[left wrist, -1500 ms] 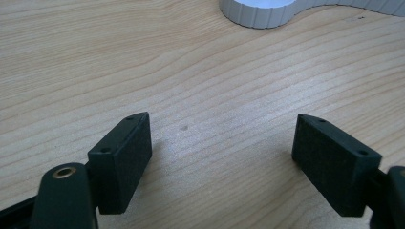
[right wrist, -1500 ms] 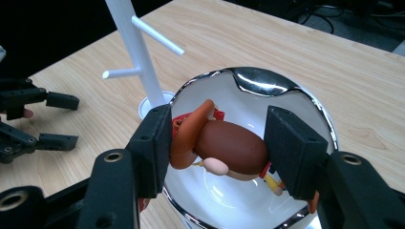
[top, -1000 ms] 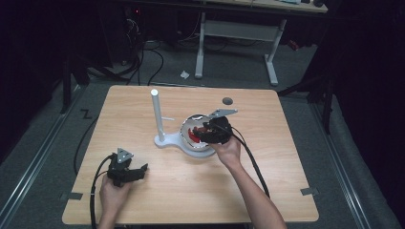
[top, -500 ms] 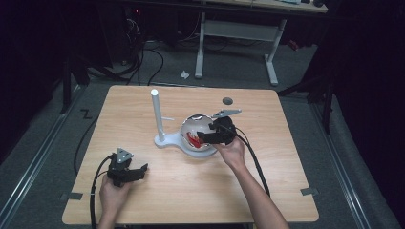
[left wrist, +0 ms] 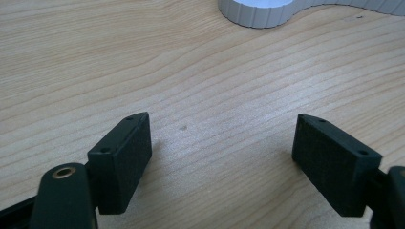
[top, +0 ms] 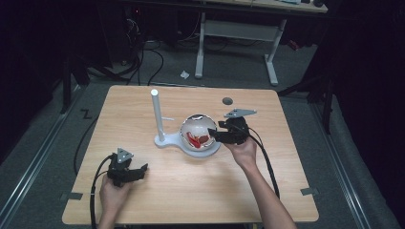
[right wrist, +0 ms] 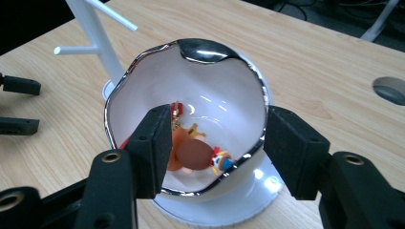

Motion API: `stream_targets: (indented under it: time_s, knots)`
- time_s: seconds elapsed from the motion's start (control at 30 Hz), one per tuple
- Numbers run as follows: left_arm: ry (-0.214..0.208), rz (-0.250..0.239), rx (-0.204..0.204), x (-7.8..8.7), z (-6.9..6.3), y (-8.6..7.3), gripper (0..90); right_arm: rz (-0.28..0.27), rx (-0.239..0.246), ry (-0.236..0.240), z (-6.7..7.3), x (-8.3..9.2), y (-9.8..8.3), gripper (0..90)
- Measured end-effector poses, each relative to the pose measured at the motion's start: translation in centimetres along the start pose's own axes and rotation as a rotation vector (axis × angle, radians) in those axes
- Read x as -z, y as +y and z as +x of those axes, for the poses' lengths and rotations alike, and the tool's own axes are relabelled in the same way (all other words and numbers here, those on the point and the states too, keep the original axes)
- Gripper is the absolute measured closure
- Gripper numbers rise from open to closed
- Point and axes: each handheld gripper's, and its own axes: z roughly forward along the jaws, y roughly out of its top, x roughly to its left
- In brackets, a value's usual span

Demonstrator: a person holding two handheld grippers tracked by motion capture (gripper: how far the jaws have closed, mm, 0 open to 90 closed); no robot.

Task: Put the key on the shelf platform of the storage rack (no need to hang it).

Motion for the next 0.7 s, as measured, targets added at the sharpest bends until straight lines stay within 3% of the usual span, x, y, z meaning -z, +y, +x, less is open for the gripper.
stream_targets:
  time_s: [0.2, 0.7]
  knots:
    - [0.002, 0.000, -0.004, 0.0, 0.0, 0.0, 21.3, -0.033, -0.024, -0.001, -0.8, 1.9, -0.2, 45.8]
    - [0.002, 0.001, -0.004, 0.0, 0.0, 0.0, 21.3, -0.072, -0.015, -0.036, -1.1, 4.7, -0.3, 43.5]
